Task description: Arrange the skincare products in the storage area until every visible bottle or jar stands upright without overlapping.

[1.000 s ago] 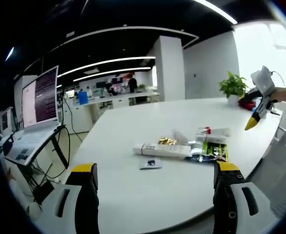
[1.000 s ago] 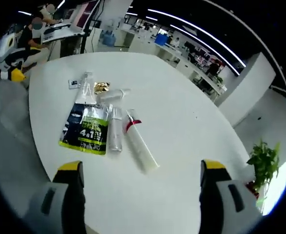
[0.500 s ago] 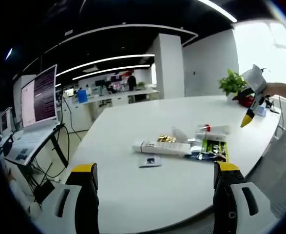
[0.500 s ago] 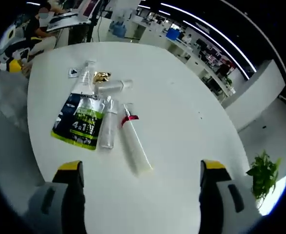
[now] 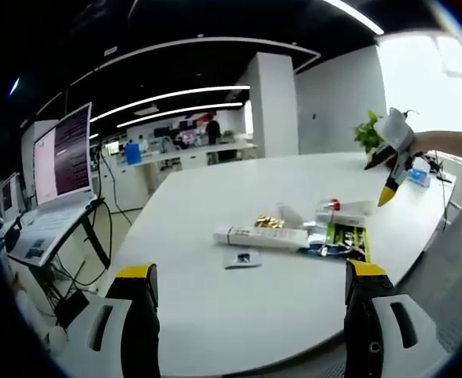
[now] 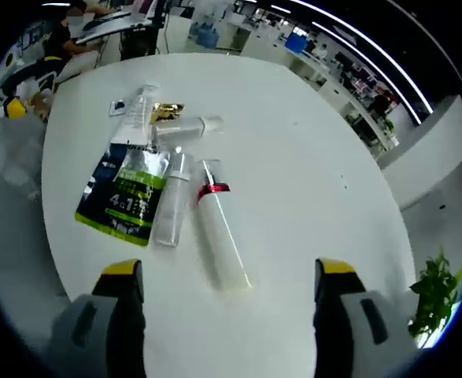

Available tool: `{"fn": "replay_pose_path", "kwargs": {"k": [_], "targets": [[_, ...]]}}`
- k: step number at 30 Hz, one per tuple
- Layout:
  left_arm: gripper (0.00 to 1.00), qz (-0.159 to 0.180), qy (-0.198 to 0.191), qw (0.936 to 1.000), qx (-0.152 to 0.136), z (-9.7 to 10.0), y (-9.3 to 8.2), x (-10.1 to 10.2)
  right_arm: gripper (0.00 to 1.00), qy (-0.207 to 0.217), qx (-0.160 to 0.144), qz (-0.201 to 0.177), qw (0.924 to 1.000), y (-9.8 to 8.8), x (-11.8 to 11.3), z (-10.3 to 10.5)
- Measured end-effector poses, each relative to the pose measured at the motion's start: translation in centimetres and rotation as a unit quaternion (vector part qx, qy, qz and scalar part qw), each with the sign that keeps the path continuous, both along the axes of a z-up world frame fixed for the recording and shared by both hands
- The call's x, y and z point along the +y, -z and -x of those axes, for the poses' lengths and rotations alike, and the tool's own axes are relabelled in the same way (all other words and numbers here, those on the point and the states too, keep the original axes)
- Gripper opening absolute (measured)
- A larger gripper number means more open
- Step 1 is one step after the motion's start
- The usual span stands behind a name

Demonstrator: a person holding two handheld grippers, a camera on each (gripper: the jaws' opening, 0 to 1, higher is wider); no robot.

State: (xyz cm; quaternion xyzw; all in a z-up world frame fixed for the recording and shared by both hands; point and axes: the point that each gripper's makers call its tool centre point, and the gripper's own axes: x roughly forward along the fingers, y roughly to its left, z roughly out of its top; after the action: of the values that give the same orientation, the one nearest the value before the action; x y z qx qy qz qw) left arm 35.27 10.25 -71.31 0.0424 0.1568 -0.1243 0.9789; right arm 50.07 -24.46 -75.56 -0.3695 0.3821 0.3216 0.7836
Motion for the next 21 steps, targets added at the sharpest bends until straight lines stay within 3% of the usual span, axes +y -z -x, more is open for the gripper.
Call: {"fn": "replay_pose_path", "kwargs": {"k": [5,13,21], "targets": [[0.97,-0.001,-0.002,1.0,0.001,0.0,0.0,0.0,0.85,-0.008,0.015,0.005,0.9999,0.6,0.0,-0.3],[0.97,-0.002,-0.001,1.0,0.006,0.0,0.1,0.0,0.67,-0.021,0.037,0.011,0.9991,1.7,-0.1,-1.4],[0.97,-0.004,-0.005,0.9999,0.008,0.0,0.2,0.2,0.56,-0.034,0.066,0.017,0.9971,2.8,0.2,-1.8]]}}
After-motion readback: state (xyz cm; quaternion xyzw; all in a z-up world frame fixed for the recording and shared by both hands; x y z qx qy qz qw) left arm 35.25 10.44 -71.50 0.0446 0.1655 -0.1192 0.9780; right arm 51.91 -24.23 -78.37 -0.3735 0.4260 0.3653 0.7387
